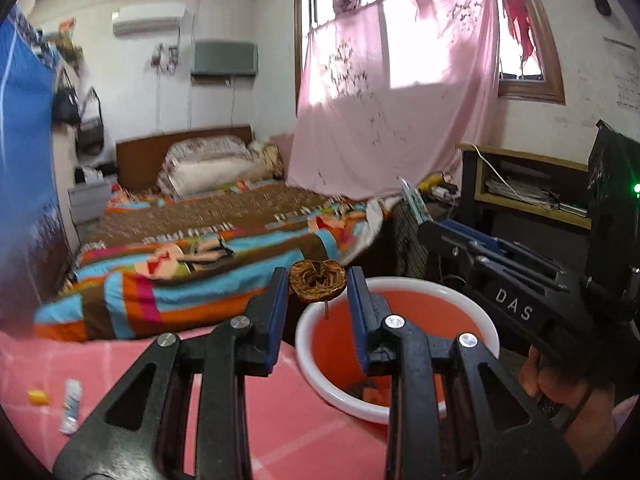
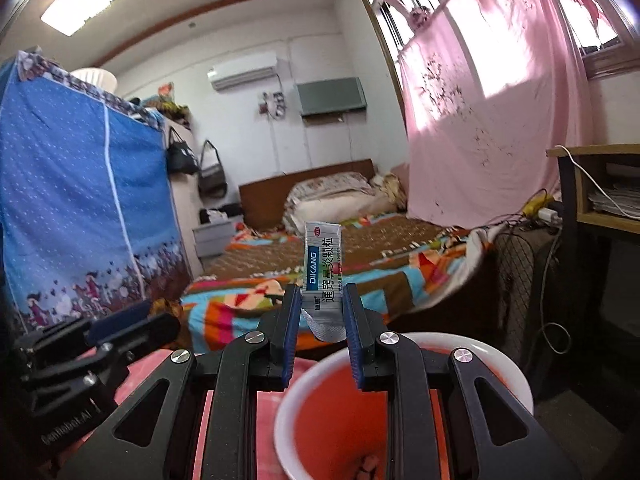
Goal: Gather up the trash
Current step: 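Carry both items over the orange bucket to drop them, then move both tools back over the bed toward the remaining trash, then grasp the yellow cap with the left tool while the right tool grasps the toothpaste tube, then carry both items over the orange bucket and open both tools to drop them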
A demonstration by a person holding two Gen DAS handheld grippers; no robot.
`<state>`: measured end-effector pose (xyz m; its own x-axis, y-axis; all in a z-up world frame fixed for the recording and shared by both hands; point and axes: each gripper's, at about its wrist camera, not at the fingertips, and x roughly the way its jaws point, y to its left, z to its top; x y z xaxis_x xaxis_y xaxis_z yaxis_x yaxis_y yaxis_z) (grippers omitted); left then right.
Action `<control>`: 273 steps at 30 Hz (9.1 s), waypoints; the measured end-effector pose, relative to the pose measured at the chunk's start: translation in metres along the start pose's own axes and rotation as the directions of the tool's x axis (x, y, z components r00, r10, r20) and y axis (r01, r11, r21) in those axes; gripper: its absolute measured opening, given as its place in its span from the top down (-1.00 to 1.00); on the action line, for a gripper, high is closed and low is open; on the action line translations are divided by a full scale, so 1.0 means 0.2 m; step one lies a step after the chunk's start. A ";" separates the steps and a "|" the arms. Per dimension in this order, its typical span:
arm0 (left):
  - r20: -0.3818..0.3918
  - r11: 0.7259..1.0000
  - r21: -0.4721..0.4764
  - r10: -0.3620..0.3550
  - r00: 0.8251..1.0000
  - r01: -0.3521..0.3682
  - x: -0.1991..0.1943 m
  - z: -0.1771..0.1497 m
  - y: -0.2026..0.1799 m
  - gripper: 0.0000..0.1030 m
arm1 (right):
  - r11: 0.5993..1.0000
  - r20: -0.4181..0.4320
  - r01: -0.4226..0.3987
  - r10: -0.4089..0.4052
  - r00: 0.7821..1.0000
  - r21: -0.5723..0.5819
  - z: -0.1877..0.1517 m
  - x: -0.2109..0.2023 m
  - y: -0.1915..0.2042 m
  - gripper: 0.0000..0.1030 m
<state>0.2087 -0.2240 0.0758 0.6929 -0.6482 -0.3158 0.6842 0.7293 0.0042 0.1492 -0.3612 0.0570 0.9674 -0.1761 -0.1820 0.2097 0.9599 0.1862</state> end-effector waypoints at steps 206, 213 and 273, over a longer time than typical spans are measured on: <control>0.110 0.996 0.011 0.088 0.990 -0.090 -0.25 -0.03 0.07 0.65 | 0.996 0.088 -0.043 0.050 0.995 -0.076 -0.06 -0.14 0.15 0.61; 0.023 1.000 -0.020 0.015 1.000 -0.015 -0.10 -0.07 -0.02 0.65 | 0.998 -0.011 0.037 -0.037 0.999 -0.043 -0.12 -0.08 0.00 0.61; -0.360 0.986 -0.160 -0.094 0.928 0.037 0.37 -0.18 -0.07 0.39 | 0.983 -0.280 0.147 -0.110 0.954 0.115 -0.20 0.06 -0.28 0.20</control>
<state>0.2433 -0.2741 0.0186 0.4971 -0.5909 -0.6354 0.6645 0.7302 -0.1592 0.1424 -0.4090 0.0066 0.8600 -0.2124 -0.4639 0.3643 0.8922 0.2669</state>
